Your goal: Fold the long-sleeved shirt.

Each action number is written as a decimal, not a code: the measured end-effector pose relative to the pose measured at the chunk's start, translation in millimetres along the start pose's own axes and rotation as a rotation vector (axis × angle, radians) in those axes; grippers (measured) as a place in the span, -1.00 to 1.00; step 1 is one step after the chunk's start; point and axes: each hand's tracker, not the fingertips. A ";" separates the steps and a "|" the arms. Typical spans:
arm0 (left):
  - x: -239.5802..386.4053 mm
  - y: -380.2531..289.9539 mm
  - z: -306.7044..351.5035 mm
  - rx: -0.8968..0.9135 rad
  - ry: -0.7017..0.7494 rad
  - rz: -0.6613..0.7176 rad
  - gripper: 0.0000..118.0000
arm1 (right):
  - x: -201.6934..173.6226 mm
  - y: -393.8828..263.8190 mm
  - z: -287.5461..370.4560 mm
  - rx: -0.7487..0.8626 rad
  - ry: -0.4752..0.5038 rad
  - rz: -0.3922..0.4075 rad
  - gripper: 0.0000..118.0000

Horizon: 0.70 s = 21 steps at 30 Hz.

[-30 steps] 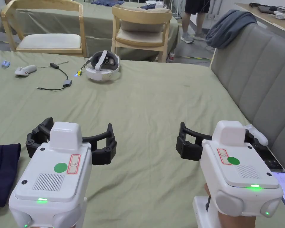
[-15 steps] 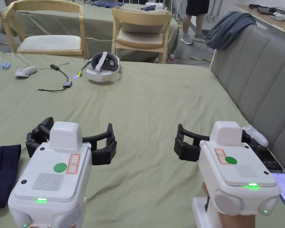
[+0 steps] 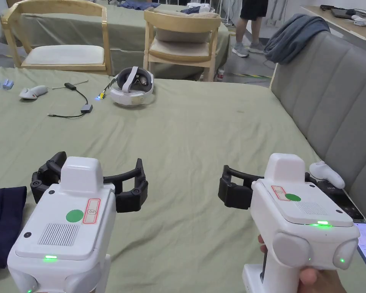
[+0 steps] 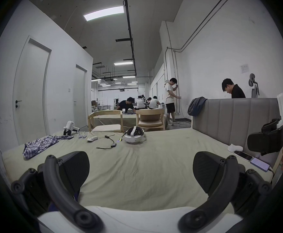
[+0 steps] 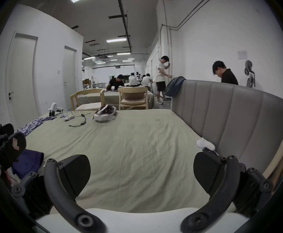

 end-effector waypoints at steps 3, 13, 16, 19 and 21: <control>0.7 -0.1 0.4 -0.001 0.002 -0.002 0.88 | -1.6 0.0 0.5 -0.003 -0.004 0.004 1.00; 0.2 -0.4 1.4 -0.005 -0.004 0.008 0.88 | -1.6 -1.3 0.3 0.016 -0.037 0.007 1.00; 0.8 -0.5 1.9 -0.006 -0.005 0.003 0.88 | -0.5 -0.1 -1.2 0.005 -0.034 0.027 1.00; 1.4 0.1 2.8 -0.006 -0.006 0.001 0.88 | 0.8 -2.4 -2.2 0.000 -0.056 -0.002 1.00; 1.7 0.3 3.1 -0.005 -0.008 0.003 0.88 | 1.5 -5.3 -2.3 -0.012 -0.052 -0.004 1.00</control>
